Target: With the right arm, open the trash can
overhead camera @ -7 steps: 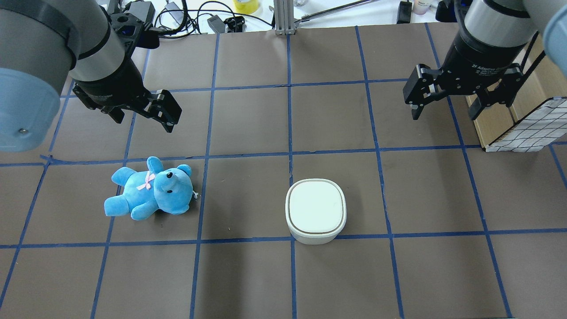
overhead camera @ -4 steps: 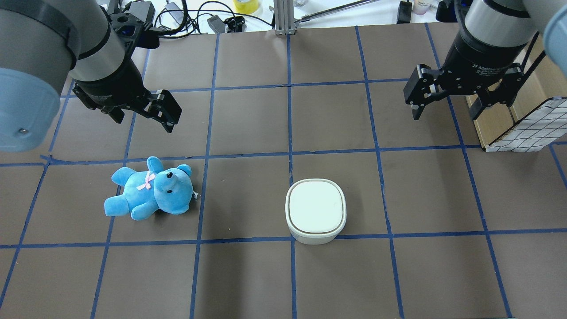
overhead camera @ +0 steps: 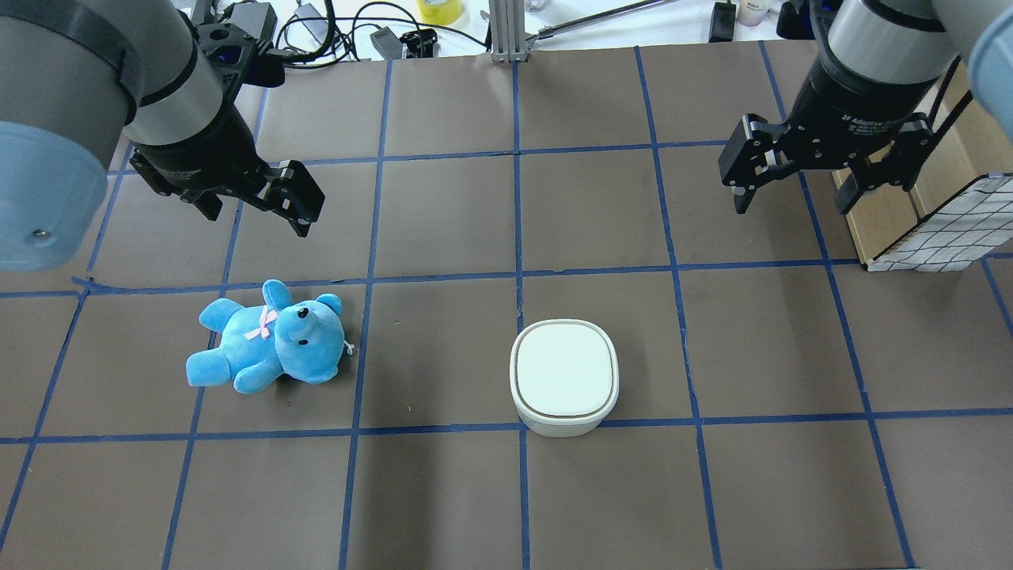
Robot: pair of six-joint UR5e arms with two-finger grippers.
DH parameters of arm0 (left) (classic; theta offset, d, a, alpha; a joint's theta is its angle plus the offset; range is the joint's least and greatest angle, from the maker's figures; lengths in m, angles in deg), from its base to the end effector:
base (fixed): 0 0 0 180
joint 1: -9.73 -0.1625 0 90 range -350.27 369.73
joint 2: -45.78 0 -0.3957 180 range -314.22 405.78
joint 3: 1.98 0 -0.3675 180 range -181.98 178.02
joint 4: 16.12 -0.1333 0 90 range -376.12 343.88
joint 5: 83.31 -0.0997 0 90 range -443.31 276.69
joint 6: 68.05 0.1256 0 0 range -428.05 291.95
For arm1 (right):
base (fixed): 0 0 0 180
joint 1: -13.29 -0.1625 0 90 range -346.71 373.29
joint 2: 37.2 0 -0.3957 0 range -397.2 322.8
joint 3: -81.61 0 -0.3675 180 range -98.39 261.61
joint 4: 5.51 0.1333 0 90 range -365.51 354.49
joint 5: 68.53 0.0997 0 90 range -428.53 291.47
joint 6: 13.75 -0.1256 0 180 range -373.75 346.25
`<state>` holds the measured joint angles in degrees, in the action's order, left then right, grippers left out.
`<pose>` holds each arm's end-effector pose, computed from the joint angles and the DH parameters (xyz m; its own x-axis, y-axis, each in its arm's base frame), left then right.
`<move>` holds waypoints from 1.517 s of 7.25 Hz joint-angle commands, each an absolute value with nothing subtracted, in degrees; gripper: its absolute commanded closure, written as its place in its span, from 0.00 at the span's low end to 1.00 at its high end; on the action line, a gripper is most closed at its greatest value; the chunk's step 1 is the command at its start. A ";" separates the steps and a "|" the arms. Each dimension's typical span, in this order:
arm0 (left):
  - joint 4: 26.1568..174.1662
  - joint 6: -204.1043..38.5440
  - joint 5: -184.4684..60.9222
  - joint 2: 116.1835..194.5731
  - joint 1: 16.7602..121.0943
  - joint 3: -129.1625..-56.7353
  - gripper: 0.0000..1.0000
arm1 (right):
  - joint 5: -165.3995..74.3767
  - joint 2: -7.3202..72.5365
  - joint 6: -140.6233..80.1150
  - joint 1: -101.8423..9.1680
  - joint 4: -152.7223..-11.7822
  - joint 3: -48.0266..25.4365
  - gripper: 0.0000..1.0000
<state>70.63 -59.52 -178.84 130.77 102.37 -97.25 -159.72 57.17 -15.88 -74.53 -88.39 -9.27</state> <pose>-0.1413 -0.4330 0.4354 -0.9767 0.1883 -0.1029 0.1930 0.9805 -0.0373 0.1143 -0.4329 0.4478 -0.9970 0.0738 0.0231 0.0751 0.9952 0.0625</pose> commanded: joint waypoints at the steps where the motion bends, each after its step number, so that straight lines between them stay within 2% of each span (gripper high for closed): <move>1: 70.63 -59.52 -178.84 130.77 102.37 -97.25 0.00 | -159.68 57.28 -15.86 -74.51 -88.56 -9.27 0.00; 11: 70.63 -59.52 -178.84 130.77 102.37 -97.25 0.00 | -159.59 57.11 -15.69 -74.95 -88.21 -9.09 0.00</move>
